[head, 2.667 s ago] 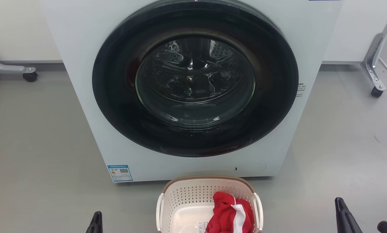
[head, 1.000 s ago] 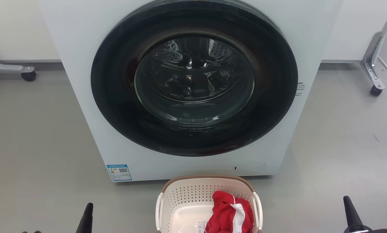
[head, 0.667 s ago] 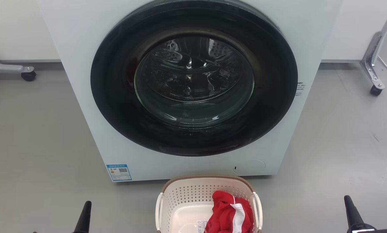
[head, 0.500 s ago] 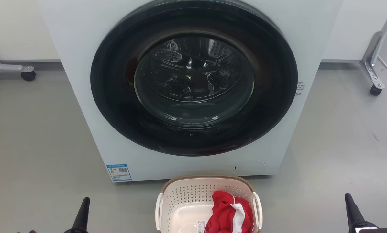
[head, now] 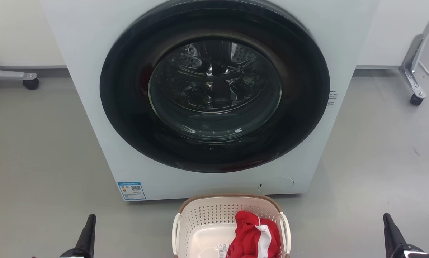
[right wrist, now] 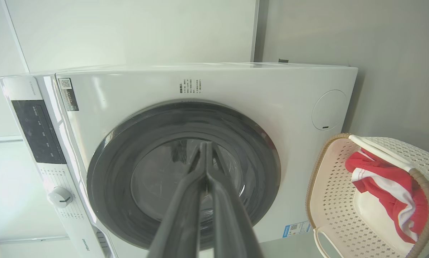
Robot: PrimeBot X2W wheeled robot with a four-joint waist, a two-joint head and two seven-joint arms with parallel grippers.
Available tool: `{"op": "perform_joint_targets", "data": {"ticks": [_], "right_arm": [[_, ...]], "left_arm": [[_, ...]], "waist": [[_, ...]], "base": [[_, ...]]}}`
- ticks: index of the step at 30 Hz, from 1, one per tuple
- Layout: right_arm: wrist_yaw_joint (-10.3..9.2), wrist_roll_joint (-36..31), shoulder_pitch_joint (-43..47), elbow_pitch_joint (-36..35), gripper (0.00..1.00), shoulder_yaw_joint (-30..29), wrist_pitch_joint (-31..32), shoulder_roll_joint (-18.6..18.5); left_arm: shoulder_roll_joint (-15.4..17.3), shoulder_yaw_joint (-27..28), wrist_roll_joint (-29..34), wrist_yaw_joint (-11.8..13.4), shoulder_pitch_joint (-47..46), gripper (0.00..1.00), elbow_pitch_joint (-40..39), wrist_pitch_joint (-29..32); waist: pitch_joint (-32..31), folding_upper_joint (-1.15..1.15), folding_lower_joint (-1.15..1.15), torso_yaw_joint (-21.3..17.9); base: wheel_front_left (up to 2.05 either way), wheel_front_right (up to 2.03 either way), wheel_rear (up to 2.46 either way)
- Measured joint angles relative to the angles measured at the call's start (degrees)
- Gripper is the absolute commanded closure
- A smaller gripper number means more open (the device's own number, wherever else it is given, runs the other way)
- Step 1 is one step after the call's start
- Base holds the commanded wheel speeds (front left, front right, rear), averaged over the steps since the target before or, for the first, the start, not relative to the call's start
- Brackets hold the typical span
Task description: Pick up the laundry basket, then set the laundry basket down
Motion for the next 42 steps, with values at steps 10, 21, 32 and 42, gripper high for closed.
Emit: {"op": "perform_joint_targets", "data": {"ticks": [10, 21, 32, 42], "right_arm": [[0.18, 1.35, -0.85, 0.31, 1.00, -0.41, 0.42, 0.29], [0.19, 1.35, -0.85, 0.31, 1.00, -0.41, 0.42, 0.29], [0.19, 1.35, -0.85, 0.32, 1.00, -0.40, 0.42, 0.29], [0.19, 1.35, -0.85, 0.32, 1.00, -0.40, 0.42, 0.30]], "left_arm": [[-0.20, 0.26, -1.87, -0.04, -0.79, 1.00, 0.31, 0.25], [-0.21, 0.26, -1.87, -0.44, -0.79, 1.00, 0.34, 0.25], [-0.21, 0.25, -1.87, -0.45, -0.79, 1.00, 0.36, 0.25], [-0.22, 0.25, -1.87, -0.45, -0.79, 1.00, 0.37, 0.25]], "waist": [[0.01, 0.00, 0.00, 0.00], [0.00, 0.00, 0.00, -0.01], [0.00, 0.00, 0.00, 0.00], [0.00, 0.00, 0.00, 0.00]], "base": [[0.00, 0.00, 0.00], [0.00, 0.00, 0.00], [0.00, 0.00, 0.00], [0.00, 0.00, 0.00]]}}
